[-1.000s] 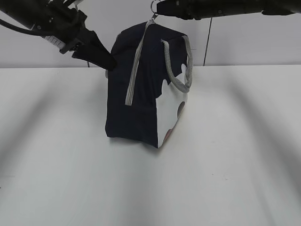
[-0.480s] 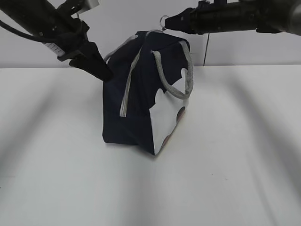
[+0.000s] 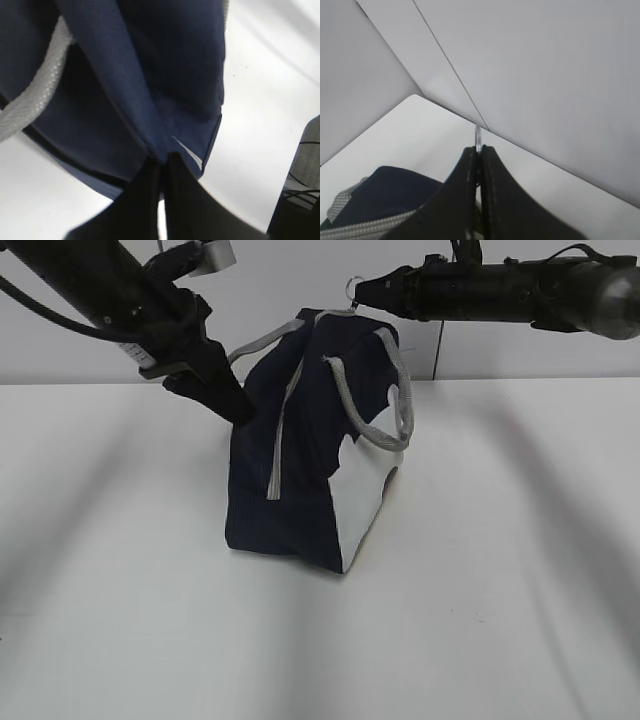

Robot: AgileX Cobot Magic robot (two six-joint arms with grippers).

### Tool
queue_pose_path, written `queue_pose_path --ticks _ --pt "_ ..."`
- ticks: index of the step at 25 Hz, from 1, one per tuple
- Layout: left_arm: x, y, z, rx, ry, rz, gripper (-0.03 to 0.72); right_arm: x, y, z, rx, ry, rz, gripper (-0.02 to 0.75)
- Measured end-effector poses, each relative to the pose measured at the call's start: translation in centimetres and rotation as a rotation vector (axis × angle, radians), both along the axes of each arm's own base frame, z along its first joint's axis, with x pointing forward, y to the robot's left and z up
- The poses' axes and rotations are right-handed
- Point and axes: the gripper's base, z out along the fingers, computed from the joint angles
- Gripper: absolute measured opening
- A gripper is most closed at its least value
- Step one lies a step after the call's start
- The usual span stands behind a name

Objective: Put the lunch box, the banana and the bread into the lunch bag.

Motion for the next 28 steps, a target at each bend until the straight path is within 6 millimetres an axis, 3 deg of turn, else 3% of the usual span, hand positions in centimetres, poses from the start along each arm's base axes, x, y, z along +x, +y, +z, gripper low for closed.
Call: queue_pose_path --ticks 12,28 --pt "-0.4 -1.2 0.0 -0.001 -0.014 -0.022 -0.003 0.6 -0.2 -0.5 0.004 -0.012 -0.020 -0.016" --pt "-0.9 -2.3 0.7 -0.133 0.049 -0.017 -0.003 -1.5 0.5 1.1 -0.044 0.069 0.185 -0.016"
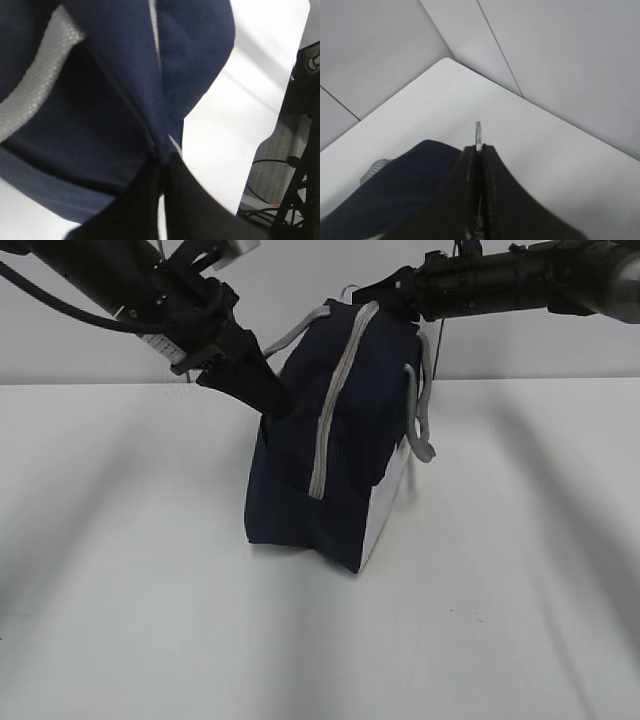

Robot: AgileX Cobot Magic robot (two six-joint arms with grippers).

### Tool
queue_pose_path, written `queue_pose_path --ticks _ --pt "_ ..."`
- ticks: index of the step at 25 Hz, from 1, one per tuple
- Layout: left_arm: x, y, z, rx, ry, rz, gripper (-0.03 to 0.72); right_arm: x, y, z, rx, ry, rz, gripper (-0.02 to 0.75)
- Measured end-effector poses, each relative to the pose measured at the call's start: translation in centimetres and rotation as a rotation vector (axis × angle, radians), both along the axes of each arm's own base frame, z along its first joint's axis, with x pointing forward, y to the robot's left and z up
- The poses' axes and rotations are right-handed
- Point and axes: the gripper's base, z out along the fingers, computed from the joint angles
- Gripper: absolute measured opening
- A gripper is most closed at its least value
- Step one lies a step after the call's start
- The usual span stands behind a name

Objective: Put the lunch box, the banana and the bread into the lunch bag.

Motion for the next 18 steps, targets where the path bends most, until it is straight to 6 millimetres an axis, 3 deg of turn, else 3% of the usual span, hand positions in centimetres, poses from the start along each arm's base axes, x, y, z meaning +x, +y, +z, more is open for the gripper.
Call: queue_pose_path --ticks 8,10,16,18 --pt "-0.7 -0.8 0.5 -0.017 0.026 0.002 0.025 -0.8 0.3 -0.2 0.009 0.054 0.086 -0.016" --pt "-0.7 -0.8 0.6 -0.027 0.042 0.015 0.074 -0.9 0.3 -0.1 0.008 0.057 0.091 -0.016" --pt "-0.9 -0.5 1.7 -0.071 0.100 0.099 0.356 -0.9 0.3 -0.1 0.004 0.061 0.097 -0.016" --pt "-1.0 -0.1 2.5 -0.098 0.104 0.122 0.393 -1.0 0.3 -0.1 0.007 0.068 0.100 -0.016"
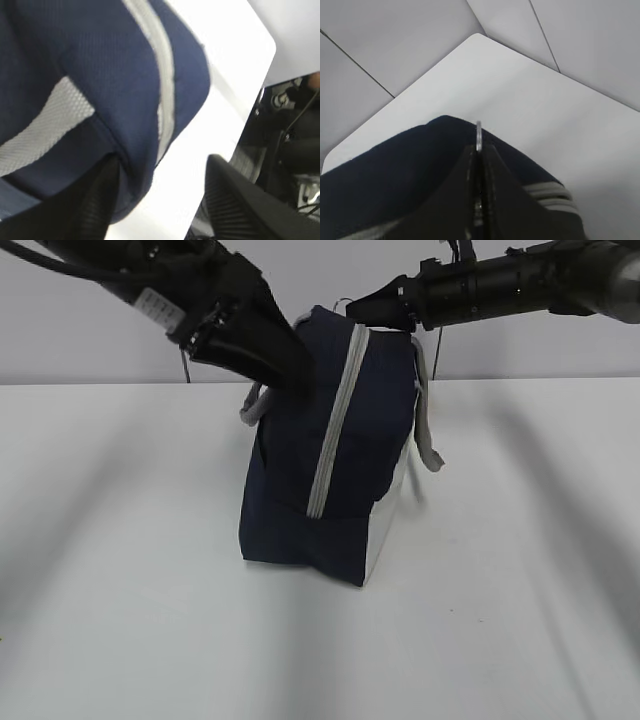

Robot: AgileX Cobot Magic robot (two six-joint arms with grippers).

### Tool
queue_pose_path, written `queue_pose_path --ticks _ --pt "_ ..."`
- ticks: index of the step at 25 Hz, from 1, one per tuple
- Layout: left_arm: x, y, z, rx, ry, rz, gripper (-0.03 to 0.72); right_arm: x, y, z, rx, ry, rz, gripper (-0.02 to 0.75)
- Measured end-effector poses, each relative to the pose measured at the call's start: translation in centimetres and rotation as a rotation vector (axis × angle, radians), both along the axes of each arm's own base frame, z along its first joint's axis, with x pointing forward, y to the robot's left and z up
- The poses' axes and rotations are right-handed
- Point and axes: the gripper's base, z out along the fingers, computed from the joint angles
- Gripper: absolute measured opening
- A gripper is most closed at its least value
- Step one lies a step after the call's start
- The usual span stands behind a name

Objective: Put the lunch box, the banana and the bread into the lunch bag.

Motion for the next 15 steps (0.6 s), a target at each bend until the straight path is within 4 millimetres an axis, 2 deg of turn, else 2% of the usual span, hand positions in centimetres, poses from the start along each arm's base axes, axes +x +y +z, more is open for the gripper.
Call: queue_pose_path --ticks 3,8,12,15 --pt "0.3 0.7 1.8 -0.066 -0.061 0.080 0.411 0.0 0.0 0.0 0.001 0.002 0.002 -0.016" --pt "2.9 1.6 3.6 -0.202 -0.218 0.352 0.415 0.1 0.0 0.2 0.021 0.000 -0.011 -0.016" --pt "5.0 1.8 3.0 -0.257 -0.262 0.505 0.415 0.4 -0.1 0.3 0.036 -0.008 -0.050 -0.016" --pt "6.4 1.6 1.1 -0.267 -0.231 0.563 0.415 0.6 -0.1 0.5 0.061 -0.010 -0.067 -0.016"
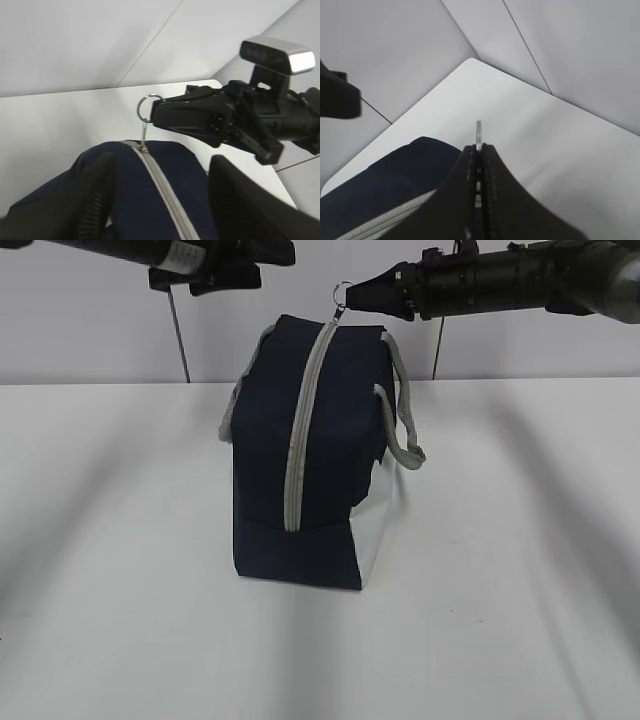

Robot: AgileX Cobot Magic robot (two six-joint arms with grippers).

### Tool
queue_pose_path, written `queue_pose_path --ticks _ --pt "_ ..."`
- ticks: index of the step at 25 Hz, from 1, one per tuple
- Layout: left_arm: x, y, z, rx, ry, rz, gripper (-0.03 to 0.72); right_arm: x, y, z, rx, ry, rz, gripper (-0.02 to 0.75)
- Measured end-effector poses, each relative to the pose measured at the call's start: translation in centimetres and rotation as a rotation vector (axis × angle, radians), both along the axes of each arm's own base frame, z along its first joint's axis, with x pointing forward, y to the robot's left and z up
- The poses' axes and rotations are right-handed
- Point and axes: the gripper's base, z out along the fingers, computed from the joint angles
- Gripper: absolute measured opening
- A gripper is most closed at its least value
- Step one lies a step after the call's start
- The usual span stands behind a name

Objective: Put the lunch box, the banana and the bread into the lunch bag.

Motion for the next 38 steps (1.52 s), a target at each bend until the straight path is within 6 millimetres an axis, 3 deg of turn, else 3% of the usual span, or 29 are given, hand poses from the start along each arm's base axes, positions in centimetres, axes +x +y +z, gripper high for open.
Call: queue_pose_path --ticks 4,8,21,25,36,38 --pt "1.4 -0.4 -3.0 -0.024 0.074 0.023 0.417 0.0 0.0 0.0 0.004 0.000 -0.003 -0.016" --pt "2.3 -0.5 -4.8 -0.029 0.102 0.058 0.417 0.0 0.1 0.0 0.004 0.000 -0.001 -0.016" --pt "2.6 -0.6 -4.9 -0.040 0.095 0.086 0.352 0.0 0.1 0.0 0.005 0.001 -0.001 -0.016" --pt "2.6 -1.3 -5.8 -0.033 0.114 0.072 0.347 0.0 0.1 0.0 0.005 0.001 -0.001 -0.016" --pt "2.7 -1.9 -6.5 -0.026 0.118 0.077 0.041 0.0 0.1 0.0 0.005 0.001 -0.001 -0.016" --pt "2.6 -2.0 -6.5 -0.026 0.118 0.074 0.017 0.0 0.1 0.1 0.009 0.001 -0.002 -0.016"
